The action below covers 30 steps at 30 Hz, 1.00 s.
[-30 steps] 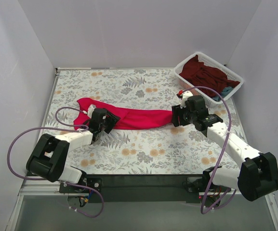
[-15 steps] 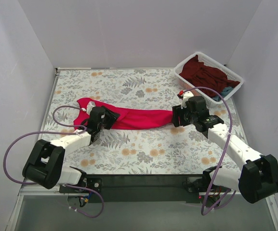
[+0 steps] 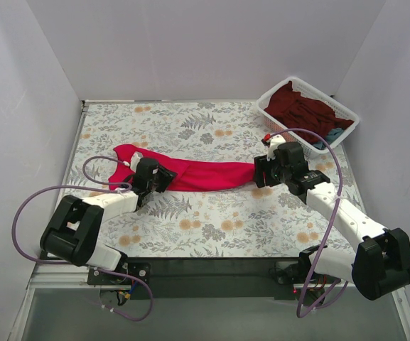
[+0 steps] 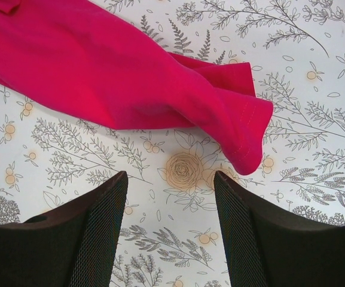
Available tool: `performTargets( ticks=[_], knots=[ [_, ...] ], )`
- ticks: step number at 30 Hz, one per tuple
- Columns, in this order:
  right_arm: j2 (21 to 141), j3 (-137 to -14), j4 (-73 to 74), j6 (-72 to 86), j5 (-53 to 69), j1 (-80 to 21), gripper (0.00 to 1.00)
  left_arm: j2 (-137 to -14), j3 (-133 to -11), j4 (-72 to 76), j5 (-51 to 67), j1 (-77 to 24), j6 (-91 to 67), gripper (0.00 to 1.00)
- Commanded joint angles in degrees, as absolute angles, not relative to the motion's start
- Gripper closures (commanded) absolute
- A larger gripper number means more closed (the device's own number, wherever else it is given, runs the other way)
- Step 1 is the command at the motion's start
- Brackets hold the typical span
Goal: Fold and stack the t-shirts
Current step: Flatten the tshirt out
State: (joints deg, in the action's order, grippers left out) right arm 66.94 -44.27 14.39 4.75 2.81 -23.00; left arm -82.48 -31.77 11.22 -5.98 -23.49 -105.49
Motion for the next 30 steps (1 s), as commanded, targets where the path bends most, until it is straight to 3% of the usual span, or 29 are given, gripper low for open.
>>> performTargets(
  ticks=[1, 5, 6, 14, 25, 30],
  knots=[
    [66.09, -43.77, 11.78, 5.19, 2.99, -23.20, 0.34, -82.70, -32.78, 12.92, -6.68, -23.73, -105.73, 0.69],
    [66.09, -43.68, 11.69, 5.45, 2.37, -23.20, 0.34, -81.66, -32.87, 12.48, -7.29, -23.73, -105.21, 0.91],
    [66.01, -43.59, 11.60, 5.36, 2.03, -23.20, 0.34, -80.95, -32.96, 11.96, -7.64, -23.73, -105.03, 1.00],
    [65.92, -45.17, 11.69, 6.86, -3.34, -22.41, 0.28, -64.11, -40.16, -5.59, -16.43, -22.16, -94.06, 1.00],
    [69.43, -49.92, 11.69, 6.16, 3.59, -21.09, 0.25, -38.35, -45.97, -23.02, -24.06, -14.42, -80.61, 1.00],
    [72.15, -50.19, 11.78, 6.59, 9.21, -21.18, 0.27, -32.88, -47.55, -26.63, -29.35, -14.41, -76.91, 1.00]
  ],
)
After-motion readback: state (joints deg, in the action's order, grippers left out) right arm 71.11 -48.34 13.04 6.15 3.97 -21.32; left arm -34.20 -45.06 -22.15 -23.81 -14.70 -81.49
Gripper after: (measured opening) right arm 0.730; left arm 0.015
